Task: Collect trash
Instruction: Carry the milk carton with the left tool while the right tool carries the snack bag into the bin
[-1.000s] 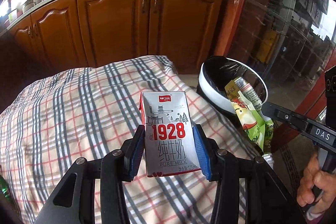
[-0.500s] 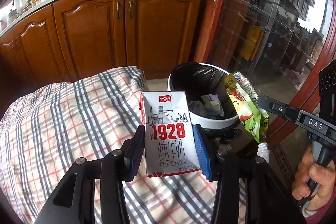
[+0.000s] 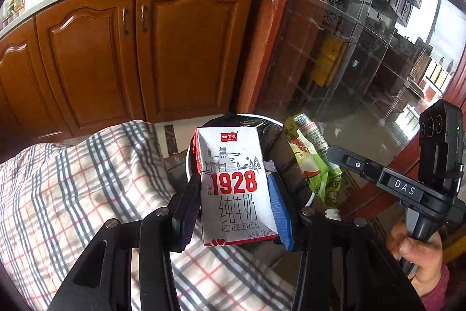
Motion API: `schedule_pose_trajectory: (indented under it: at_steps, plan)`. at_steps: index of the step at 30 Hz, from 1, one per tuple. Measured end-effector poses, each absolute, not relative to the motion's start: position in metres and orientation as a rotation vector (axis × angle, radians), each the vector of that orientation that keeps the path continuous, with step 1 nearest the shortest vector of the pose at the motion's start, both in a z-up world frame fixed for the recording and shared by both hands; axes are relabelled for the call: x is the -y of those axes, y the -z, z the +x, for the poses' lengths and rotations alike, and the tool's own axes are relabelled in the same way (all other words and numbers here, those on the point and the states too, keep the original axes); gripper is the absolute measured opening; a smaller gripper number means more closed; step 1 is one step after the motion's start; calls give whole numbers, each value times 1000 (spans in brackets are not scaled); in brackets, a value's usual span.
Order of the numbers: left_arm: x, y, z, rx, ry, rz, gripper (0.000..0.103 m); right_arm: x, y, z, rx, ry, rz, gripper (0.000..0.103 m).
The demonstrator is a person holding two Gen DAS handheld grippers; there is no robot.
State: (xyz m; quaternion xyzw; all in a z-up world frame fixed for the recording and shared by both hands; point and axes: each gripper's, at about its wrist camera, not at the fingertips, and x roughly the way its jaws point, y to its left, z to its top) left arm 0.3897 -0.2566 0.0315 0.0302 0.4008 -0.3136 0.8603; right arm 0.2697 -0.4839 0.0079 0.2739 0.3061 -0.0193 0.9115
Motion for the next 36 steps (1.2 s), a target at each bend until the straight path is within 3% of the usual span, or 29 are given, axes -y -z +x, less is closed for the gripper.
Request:
schedule_pose_trajectory:
  at_steps: [13, 34, 36]
  plan:
    - [303, 6, 446, -933, 659, 80, 44, 500, 10, 301, -687, 49, 562, 1]
    - [333, 31, 465, -987, 649, 111, 46, 509, 35, 323, -759, 58, 550, 2]
    - [333, 33, 466, -990, 640, 110, 46, 509, 36, 324, -761, 61, 550, 6]
